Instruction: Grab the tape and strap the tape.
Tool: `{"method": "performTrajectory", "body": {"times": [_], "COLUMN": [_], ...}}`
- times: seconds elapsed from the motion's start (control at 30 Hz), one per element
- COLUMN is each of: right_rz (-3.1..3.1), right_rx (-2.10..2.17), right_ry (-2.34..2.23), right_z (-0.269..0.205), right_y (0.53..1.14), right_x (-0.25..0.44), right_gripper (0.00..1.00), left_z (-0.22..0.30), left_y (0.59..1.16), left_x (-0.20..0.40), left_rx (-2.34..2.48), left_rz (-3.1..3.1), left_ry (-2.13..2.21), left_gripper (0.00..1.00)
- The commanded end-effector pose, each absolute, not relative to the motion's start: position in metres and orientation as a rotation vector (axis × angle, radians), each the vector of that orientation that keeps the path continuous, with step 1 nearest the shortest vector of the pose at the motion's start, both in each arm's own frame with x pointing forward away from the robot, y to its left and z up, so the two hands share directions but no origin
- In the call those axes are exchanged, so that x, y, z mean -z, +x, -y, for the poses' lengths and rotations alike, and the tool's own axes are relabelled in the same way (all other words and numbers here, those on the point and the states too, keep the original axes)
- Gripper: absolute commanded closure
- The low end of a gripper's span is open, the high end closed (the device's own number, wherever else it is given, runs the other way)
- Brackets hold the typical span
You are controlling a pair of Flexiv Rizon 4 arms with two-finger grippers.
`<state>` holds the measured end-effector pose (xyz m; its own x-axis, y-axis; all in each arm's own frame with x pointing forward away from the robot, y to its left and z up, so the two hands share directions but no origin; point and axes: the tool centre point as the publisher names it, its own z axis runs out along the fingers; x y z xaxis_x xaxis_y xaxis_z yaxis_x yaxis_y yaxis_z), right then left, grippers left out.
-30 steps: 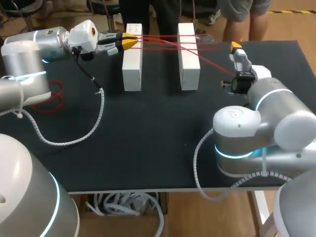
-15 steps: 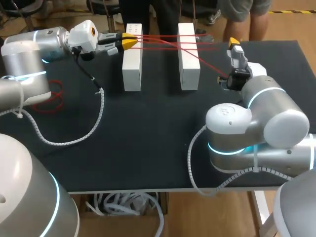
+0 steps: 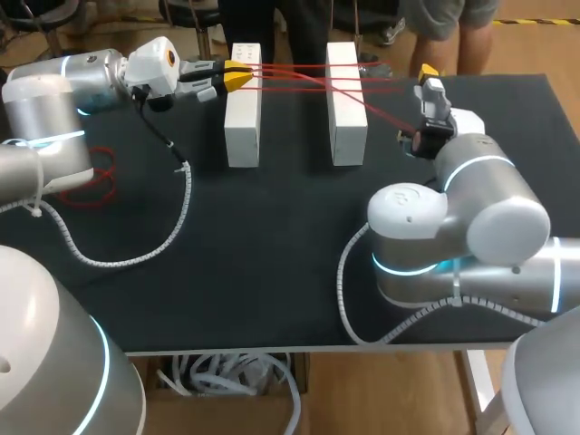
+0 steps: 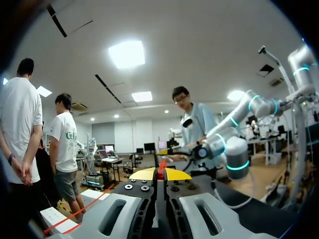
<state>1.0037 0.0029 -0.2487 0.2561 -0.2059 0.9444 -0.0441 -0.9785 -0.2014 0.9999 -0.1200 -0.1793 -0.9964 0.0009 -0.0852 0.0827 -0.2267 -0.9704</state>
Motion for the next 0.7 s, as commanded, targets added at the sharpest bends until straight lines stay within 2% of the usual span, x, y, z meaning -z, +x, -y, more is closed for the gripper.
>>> {"method": "performTrajectory", "body": {"times": [0.03,0.1,0.33,0.7], "right_rz": [-0.249,-0.256,-0.272,-0.276], "right_rx": [1.813,1.819,1.852,1.838], "right_ry": [-2.39,-2.382,-2.353,-2.343], "right_z": [-0.002,0.0,0.005,0.014], "right_y": [1.003,1.003,1.008,1.001], "right_x": [0.241,0.239,0.232,0.221], "right_gripper": [0.24,0.26,0.45,0.49], "left_z": [0.12,0.12,0.12,0.12], "left_y": [1.001,1.001,1.001,1.001], "left_x": [0.18,0.18,0.18,0.18], "left_rx": [2.42,2.42,2.42,2.42], "left_rz": [-1.919,-1.919,-1.919,-1.919], "left_ry": [0.107,0.107,0.107,0.107], "left_gripper": [1.0,1.0,1.0,1.0]}}
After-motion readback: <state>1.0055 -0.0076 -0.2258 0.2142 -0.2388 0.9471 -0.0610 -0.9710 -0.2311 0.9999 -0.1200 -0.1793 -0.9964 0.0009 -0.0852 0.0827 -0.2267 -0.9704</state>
